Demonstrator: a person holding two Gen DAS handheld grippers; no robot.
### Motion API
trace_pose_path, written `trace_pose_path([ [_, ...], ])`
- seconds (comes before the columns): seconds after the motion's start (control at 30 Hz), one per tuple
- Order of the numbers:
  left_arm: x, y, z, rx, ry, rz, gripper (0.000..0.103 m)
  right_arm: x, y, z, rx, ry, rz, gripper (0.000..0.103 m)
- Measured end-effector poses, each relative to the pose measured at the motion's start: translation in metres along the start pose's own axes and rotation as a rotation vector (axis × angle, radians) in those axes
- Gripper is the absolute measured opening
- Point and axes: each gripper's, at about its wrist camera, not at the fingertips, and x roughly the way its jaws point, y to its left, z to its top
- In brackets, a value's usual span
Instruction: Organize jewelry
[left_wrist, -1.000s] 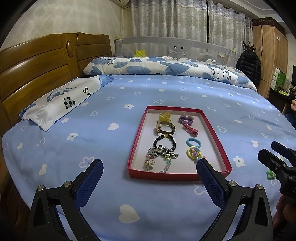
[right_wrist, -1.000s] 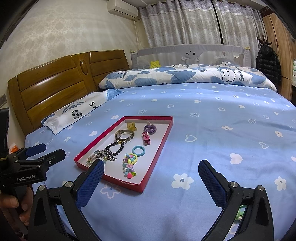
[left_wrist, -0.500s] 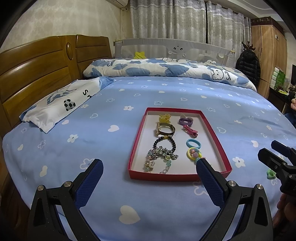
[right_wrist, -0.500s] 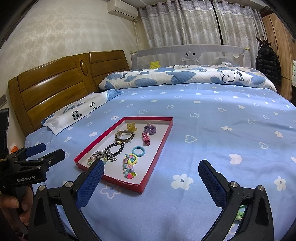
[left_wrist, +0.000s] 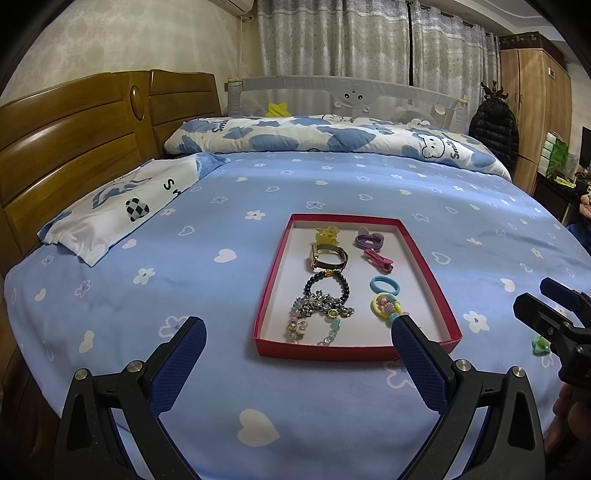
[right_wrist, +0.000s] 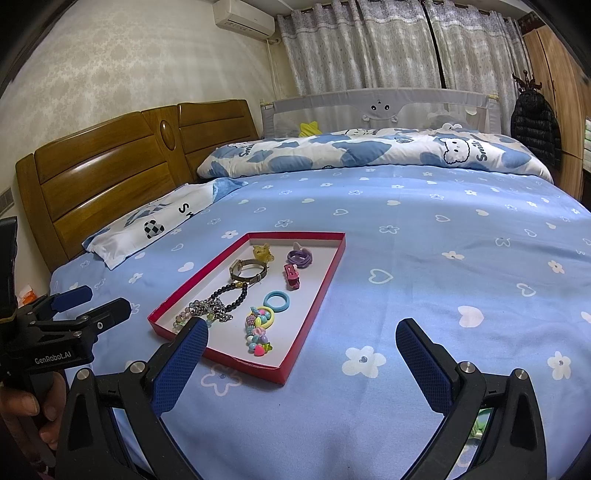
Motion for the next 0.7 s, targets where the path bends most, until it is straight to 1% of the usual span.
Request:
trace_pose_path([
  [0.7, -0.0004, -0.0001, -0.0001, -0.001, 0.0, -0.002, 0.101, -0.0009, -0.0004, 0.001, 0.0, 0.003, 0.001, 0.102],
])
